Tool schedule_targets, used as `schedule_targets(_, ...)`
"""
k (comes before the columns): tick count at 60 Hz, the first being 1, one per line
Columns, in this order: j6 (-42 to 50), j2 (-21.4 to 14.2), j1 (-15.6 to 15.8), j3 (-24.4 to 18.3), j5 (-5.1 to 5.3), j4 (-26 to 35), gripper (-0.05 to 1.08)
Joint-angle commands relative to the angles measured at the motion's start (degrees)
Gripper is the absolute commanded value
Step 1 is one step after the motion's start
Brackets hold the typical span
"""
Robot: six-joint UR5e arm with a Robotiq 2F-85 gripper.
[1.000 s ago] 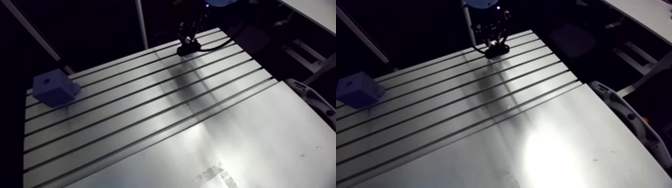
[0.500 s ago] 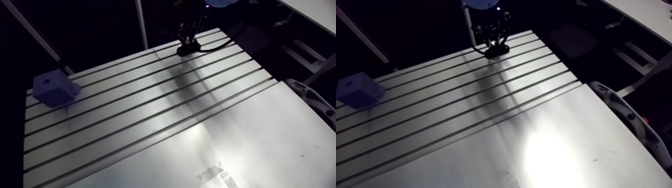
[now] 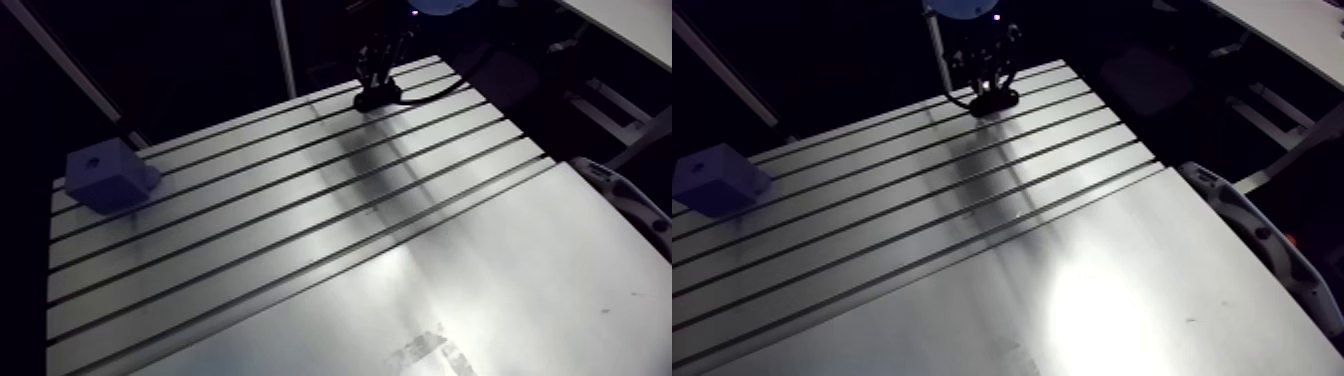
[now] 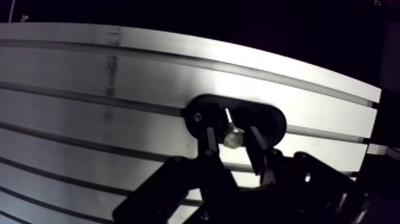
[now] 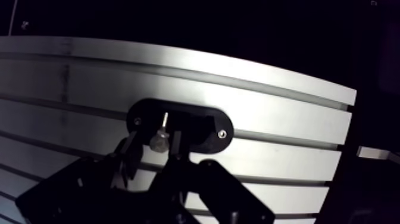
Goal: Pick up the M10 bolt and insert it into the hex recess until seated.
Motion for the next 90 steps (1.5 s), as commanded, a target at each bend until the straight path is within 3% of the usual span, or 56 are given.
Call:
schedule_targets(1, 0.0, 0.0, 0.0, -0.1, -0.03, 0.0, 0.62)
schedule_targets(67, 0.0, 0.3, 0.0, -0.5, -0.03, 0.0, 0.66)
schedule_targets(76, 0.0, 0.3, 0.0, -0.3, -0.71, -0.1, 0.66)
schedule_targets(90, 0.0, 0.3, 0.0, -0.2, -0.73, -0.1, 0.66)
